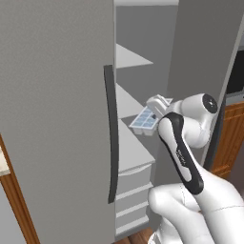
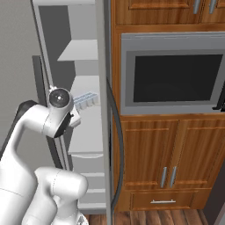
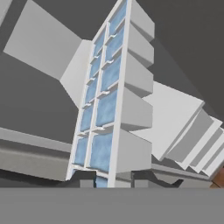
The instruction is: The ice cube tray has been filled with water. Take the tray and place it in the freezer to make ice. Close the freezer door after placing the tray.
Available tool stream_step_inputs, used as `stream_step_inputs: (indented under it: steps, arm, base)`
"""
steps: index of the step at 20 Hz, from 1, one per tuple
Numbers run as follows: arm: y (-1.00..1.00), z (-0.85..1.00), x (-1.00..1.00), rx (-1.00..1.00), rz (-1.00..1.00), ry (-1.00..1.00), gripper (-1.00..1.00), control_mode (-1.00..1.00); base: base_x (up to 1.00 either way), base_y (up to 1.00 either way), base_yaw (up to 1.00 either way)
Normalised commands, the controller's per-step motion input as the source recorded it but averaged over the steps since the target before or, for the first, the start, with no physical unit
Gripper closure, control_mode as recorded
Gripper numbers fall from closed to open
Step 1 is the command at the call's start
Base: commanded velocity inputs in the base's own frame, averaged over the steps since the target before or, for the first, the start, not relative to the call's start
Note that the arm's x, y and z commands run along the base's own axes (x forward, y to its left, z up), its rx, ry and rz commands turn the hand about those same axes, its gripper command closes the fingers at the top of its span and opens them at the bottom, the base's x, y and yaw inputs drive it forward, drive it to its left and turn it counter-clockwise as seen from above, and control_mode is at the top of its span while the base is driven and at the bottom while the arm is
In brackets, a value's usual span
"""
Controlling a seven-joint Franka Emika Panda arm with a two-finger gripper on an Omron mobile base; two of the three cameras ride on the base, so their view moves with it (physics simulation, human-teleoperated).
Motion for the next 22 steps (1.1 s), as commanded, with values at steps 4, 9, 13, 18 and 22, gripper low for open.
stream_step_inputs:
  steps: [4, 9, 13, 18, 22]
  arm:
    - [-0.03, -0.06, 0.13, 0.00, 0.00, 0.00, 1.00, -1.00]
    - [0.00, -0.06, 0.17, 0.00, 0.00, 0.00, 1.00, -1.00]
    - [0.00, -0.08, 0.21, 0.00, 0.00, 0.00, 1.00, -1.00]
    - [0.00, -0.03, 0.18, 0.00, 0.00, 0.00, 1.00, -1.00]
    - [0.00, 0.00, 0.17, 0.00, 0.00, 0.00, 1.00, -1.00]
  base:
    - [0.00, 0.00, 0.00]
    - [0.00, 0.00, 0.00]
    - [0.00, 0.00, 0.00]
    - [0.00, 0.00, 0.00]
    - [0.00, 0.00, 0.00]
